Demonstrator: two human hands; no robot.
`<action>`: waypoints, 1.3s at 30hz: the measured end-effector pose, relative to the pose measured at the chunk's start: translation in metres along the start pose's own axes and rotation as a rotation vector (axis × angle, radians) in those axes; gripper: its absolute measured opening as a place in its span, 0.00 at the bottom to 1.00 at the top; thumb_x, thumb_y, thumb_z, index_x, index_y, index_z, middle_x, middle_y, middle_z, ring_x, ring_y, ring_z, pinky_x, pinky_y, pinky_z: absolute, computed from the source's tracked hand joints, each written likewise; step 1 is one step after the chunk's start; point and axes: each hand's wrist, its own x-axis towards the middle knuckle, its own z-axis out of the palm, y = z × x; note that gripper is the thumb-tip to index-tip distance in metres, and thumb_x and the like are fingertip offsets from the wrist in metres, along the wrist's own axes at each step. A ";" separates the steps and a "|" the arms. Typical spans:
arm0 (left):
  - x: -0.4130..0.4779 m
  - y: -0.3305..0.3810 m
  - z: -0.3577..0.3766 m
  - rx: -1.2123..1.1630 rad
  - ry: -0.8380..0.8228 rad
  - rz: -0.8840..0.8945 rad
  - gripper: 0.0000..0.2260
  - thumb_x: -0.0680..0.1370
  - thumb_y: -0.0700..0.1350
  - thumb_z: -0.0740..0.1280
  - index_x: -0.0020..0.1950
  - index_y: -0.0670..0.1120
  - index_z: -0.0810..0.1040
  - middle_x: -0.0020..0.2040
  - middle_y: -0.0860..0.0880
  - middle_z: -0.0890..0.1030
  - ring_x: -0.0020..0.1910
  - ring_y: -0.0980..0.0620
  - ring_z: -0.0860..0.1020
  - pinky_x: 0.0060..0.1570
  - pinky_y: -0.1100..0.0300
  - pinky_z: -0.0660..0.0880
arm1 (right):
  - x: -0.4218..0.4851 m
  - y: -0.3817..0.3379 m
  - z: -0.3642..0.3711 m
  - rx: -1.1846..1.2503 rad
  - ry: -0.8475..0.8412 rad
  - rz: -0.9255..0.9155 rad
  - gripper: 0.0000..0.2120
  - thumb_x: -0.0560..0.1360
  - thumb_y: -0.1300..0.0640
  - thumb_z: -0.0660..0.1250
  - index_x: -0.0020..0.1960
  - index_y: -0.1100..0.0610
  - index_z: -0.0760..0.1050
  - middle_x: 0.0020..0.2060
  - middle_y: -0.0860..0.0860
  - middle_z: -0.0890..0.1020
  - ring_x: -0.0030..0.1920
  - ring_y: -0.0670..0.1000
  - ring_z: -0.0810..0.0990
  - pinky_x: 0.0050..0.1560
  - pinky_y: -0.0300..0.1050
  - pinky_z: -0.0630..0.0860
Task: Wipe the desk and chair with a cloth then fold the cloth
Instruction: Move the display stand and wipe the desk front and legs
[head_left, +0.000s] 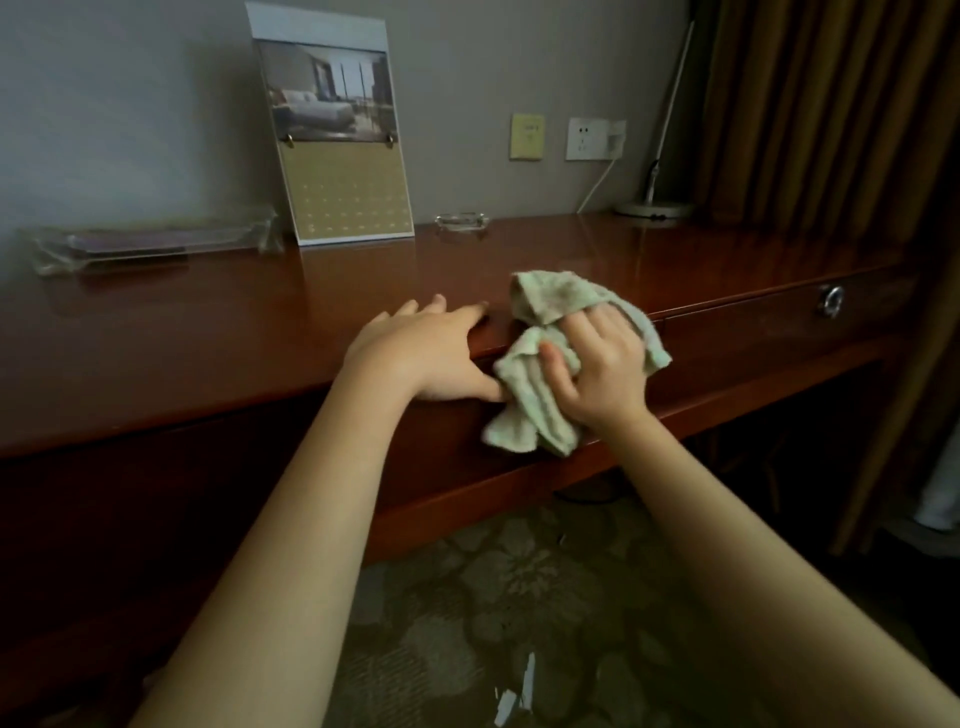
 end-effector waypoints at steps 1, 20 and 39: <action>0.000 0.001 0.000 0.007 0.005 -0.001 0.43 0.68 0.70 0.65 0.76 0.62 0.47 0.79 0.50 0.48 0.77 0.45 0.50 0.72 0.47 0.53 | -0.001 0.014 -0.003 -0.032 0.010 0.023 0.23 0.80 0.47 0.52 0.37 0.63 0.72 0.32 0.60 0.75 0.35 0.58 0.72 0.39 0.47 0.67; 0.004 -0.003 -0.005 -0.080 -0.068 0.054 0.38 0.71 0.74 0.54 0.77 0.61 0.47 0.79 0.51 0.46 0.77 0.46 0.45 0.72 0.40 0.43 | 0.085 0.041 -0.009 -0.158 -0.939 0.782 0.23 0.78 0.41 0.58 0.66 0.53 0.73 0.63 0.56 0.75 0.62 0.59 0.73 0.58 0.49 0.68; 0.040 0.028 0.002 -0.089 -0.070 0.025 0.45 0.67 0.75 0.60 0.77 0.57 0.46 0.78 0.48 0.43 0.77 0.43 0.43 0.72 0.40 0.42 | 0.097 0.064 0.034 -0.233 -1.107 0.670 0.24 0.81 0.44 0.52 0.66 0.58 0.73 0.62 0.59 0.76 0.62 0.59 0.73 0.56 0.47 0.67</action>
